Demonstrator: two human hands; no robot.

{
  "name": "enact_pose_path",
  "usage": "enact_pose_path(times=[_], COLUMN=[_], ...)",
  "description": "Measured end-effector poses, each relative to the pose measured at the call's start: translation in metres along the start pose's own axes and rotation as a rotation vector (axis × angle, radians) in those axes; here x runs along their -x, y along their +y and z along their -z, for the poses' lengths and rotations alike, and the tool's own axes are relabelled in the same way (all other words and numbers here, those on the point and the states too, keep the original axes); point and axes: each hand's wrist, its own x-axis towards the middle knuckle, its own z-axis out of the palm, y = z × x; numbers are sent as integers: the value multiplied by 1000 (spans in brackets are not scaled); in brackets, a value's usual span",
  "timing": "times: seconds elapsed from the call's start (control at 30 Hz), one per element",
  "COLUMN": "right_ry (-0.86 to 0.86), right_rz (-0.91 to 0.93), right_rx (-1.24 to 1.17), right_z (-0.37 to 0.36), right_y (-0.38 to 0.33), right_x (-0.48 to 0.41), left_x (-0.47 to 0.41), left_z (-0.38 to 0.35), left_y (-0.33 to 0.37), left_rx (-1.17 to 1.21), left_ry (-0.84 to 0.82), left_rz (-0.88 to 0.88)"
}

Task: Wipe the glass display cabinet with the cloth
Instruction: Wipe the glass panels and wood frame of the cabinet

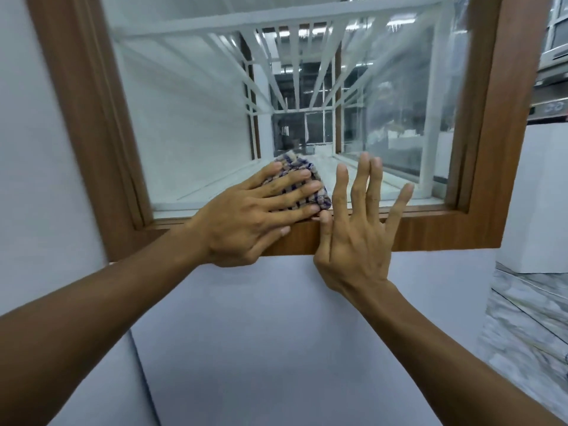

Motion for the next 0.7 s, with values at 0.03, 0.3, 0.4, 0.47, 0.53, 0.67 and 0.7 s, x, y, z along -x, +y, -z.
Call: enact_pose_path(times=[0.03, 0.3, 0.4, 0.47, 0.53, 0.67, 0.7], right_ry=[-13, -98, -121, -136, -151, -146, -136], right_rz=[41, 191, 213, 197, 235, 285, 282], right_rx=[-3, -26, -45, -51, -56, -81, -85], right_z=[-2, -15, -19, -21, -24, -31, -31], right_y=[-8, -62, -87, -101, -113, -128, -128], right_x=[-2, -16, -22, -27, -33, -43, -44], left_x=[8, 77, 96, 100, 95, 81, 80], left_z=[0, -3, -6, -6, -5, -10, -12], left_y=[-1, 2, 8, 6, 0, 7, 15], left_rx=[7, 11, -6, -5, 3, 33, 57], left_ry=[10, 108, 122, 143, 186, 271, 281], left_rz=[21, 368, 576, 702, 849, 1045, 1072])
